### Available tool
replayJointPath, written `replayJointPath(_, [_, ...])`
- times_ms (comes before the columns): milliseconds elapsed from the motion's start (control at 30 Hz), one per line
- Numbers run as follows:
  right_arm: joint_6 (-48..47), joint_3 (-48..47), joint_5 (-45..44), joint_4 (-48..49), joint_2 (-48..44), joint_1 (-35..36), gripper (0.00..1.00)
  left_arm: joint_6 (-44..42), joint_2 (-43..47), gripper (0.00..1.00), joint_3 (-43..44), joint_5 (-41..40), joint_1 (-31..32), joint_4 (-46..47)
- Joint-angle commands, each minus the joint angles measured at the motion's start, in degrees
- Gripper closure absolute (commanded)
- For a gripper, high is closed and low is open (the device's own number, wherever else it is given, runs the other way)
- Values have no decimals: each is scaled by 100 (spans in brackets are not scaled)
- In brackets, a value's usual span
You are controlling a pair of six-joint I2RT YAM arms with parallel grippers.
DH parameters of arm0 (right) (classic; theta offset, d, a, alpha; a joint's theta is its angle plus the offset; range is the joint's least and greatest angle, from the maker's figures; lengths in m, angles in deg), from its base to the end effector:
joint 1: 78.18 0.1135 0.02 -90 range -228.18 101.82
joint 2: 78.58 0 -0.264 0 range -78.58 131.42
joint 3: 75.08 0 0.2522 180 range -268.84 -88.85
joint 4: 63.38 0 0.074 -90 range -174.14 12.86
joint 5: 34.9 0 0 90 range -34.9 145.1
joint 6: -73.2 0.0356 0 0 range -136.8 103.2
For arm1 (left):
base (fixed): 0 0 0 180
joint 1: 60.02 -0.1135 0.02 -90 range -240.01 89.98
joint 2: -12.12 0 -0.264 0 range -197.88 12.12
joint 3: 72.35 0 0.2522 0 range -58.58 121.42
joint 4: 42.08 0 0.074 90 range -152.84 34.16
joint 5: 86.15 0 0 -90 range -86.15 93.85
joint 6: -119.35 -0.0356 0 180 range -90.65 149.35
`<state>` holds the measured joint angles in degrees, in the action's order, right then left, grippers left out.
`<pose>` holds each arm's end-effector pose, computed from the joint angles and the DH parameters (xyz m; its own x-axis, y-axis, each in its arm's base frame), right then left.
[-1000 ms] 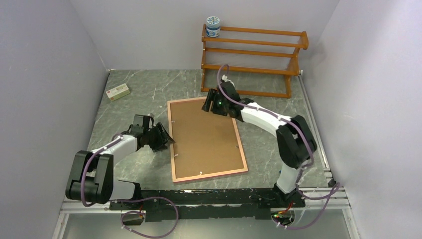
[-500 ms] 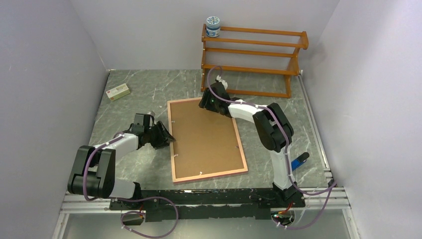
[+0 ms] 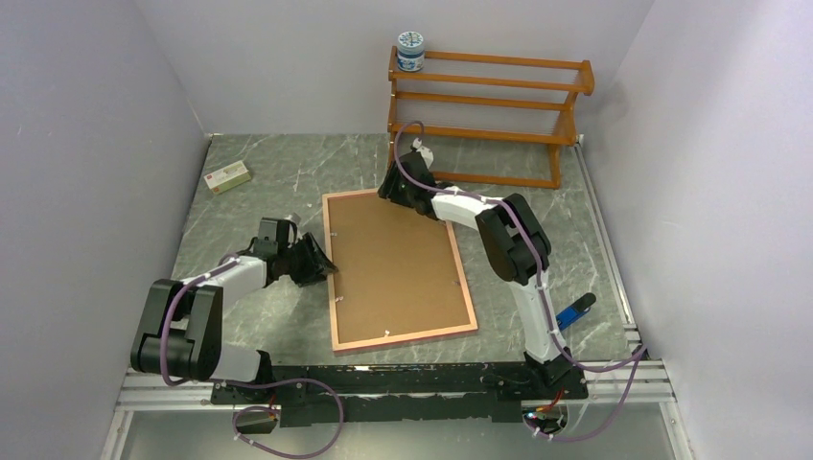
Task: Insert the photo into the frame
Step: Install the photo frame at the center of the board.
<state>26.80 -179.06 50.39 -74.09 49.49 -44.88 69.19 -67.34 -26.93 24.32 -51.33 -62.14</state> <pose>0.4220 0.2737 0.1559 -0.6839 0.3731 -0.6270 -0.0265 0.8461 0.5323 0.2390 -0.0491 0.1449 -0.8354 -0.4795 -0.2688 -0.2487 0.7657 -0.5932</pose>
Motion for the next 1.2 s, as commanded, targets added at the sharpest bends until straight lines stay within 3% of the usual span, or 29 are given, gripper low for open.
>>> replayJointPath(0, [178, -303, -314, -142, 130, -19, 44, -202, -200, 50, 120, -25, 1, -28])
replayJointPath(367, [-105, -189, -662, 444, 192, 1, 48, -237, -288, 50, 115, 44, 1, 16])
replayJointPath(633, [78, -171, -412, 759, 384, 18, 48, -226, -248, 51, 69, 75, 1, 24])
replayJointPath(933, [-417, 524, -907, 1450, -286, 201, 46, -238, -219, 51, 66, 20, 1, -34])
replayJointPath(1167, [-529, 660, -1432, 1190, -628, 424, 41, -233, -263, 51, 69, 9, 1, -27])
